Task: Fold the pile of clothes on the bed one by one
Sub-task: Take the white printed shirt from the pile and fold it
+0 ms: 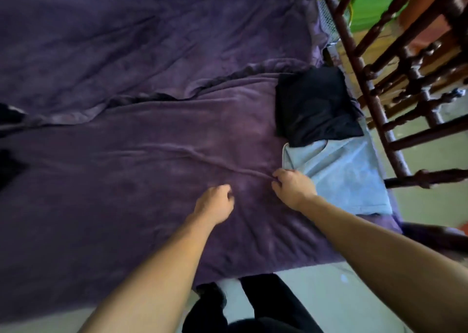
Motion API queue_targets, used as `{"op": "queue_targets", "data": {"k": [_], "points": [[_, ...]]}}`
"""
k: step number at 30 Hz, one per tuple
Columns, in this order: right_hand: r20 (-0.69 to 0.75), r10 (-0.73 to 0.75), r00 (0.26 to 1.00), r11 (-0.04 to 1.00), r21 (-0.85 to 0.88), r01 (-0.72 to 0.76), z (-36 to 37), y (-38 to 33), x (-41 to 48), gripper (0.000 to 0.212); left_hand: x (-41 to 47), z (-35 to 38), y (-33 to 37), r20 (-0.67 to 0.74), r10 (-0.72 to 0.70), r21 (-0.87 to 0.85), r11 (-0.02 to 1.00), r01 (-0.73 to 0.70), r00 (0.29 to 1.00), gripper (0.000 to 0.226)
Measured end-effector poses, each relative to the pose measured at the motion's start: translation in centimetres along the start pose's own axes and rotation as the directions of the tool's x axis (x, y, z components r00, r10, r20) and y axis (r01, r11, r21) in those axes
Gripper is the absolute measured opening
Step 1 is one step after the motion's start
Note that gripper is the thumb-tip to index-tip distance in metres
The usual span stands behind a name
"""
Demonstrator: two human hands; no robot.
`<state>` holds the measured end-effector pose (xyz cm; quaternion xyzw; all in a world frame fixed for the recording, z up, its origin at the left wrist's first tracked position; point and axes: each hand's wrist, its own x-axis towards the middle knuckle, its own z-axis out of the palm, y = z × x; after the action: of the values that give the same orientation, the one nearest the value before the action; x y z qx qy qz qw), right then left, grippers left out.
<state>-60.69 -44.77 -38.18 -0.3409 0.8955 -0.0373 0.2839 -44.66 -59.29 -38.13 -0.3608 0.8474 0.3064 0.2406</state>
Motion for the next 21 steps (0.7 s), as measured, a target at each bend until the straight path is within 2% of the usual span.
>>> {"op": "queue_targets", "data": {"k": [7, 12, 17, 21], "points": [[0.232, -0.235, 0.944, 0.961, -0.09, 0.262, 7.4, -14.2, -9.4, 0.026, -12.7, -0.9, -15.2, -0.058, -0.266, -0.185, 0.95, 0.252, 0.962, 0.03], [0.217, -0.35, 0.911, 0.918, -0.113, 0.38, 8.9, -27.4, -12.6, 0.024, -21.7, -3.2, -26.5, -0.136, -0.379, -0.319, 0.891, 0.322, 0.915, 0.029], [0.175, -0.478, 0.861, 0.848, -0.163, 0.504, 9.9, -42.6, -15.9, 0.025, -31.3, -7.5, -38.7, -0.288, -0.427, -0.382, 0.872, 0.306, 0.857, 0.026], [0.168, -0.569, 0.805, 0.79, -0.161, 0.592, 10.2, -54.4, -18.4, 0.023, -38.4, -11.7, -47.6, -0.379, -0.515, -0.446, 0.83, 0.335, 0.769, 0.025]]}}
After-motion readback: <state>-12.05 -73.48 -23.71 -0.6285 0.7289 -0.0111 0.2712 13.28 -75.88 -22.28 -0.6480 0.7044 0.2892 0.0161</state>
